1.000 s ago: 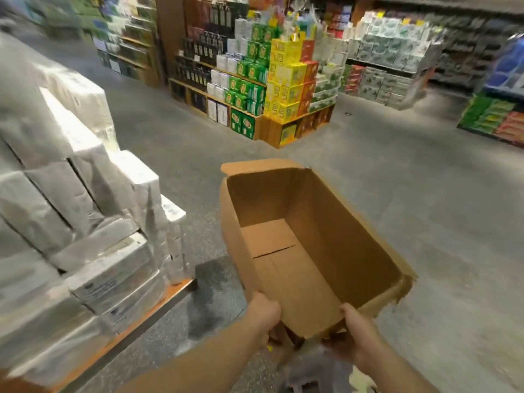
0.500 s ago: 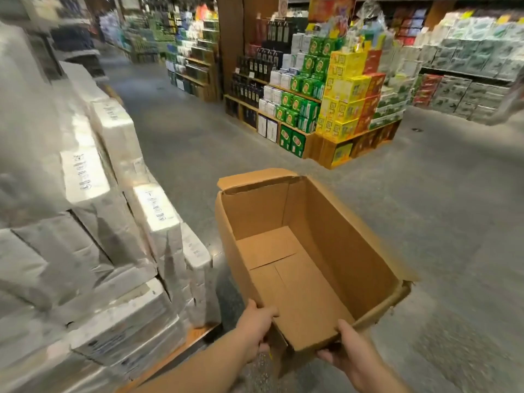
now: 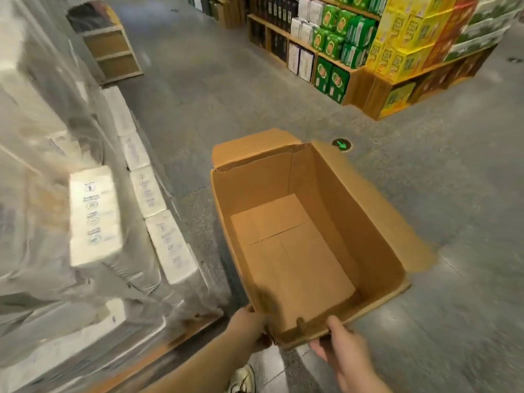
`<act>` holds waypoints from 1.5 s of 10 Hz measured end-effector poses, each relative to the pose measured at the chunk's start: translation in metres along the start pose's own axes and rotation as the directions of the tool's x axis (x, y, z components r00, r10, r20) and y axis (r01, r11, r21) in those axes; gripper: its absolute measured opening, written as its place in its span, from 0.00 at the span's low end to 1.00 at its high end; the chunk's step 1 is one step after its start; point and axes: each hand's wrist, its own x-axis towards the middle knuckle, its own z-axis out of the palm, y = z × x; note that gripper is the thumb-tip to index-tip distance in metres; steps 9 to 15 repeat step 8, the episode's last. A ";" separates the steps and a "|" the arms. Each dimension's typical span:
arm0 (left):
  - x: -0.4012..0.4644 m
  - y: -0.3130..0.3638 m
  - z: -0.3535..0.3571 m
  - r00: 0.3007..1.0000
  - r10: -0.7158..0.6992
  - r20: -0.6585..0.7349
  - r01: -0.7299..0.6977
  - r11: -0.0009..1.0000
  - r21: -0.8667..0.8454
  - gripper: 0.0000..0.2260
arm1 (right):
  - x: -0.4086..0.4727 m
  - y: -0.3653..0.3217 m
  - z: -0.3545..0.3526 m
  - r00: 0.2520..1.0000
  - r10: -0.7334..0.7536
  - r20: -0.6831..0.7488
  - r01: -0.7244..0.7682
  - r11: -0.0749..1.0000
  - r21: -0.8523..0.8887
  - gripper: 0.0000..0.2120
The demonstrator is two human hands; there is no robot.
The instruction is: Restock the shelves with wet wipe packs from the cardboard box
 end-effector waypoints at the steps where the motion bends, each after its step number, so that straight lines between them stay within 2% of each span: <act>1: 0.090 -0.010 -0.003 0.998 -0.030 -0.049 0.023 0.991 -0.131 0.17 | 0.084 0.020 0.025 1.000 0.025 -0.016 -0.025 1.000 0.006 0.08; 2: 0.183 -0.031 -0.013 0.992 -0.038 -0.118 0.017 0.986 -0.168 0.16 | 0.173 0.053 0.054 0.998 0.063 -0.031 -0.063 0.998 -0.022 0.09; 4: 0.345 -0.058 -0.053 0.962 0.055 -0.268 -0.076 0.995 -0.070 0.12 | 0.341 0.134 0.116 0.996 0.059 0.069 -0.055 0.997 -0.053 0.08; 5: 0.411 -0.071 -0.076 0.946 0.100 -0.309 -0.114 0.993 -0.031 0.15 | 0.405 0.170 0.149 0.989 0.084 0.122 -0.077 0.995 -0.064 0.12; 6: 0.453 -0.079 -0.087 0.935 0.103 -0.340 -0.132 0.989 -0.065 0.10 | 0.441 0.190 0.174 0.984 0.033 0.174 -0.011 0.992 -0.126 0.13; 7: 0.469 -0.083 -0.087 0.910 0.092 -0.403 -0.111 0.993 -0.025 0.13 | 0.449 0.197 0.174 0.976 0.037 0.215 0.020 0.966 -0.256 0.15; 8: 0.441 -0.073 -0.073 0.926 0.040 -0.375 0.004 0.993 0.116 0.18 | 0.418 0.174 0.155 0.975 0.113 0.189 -0.004 0.866 -0.500 0.32; 15: 0.441 -0.073 -0.073 0.926 0.040 -0.375 0.004 0.993 0.116 0.18 | 0.418 0.174 0.155 0.975 0.113 0.189 -0.004 0.866 -0.500 0.32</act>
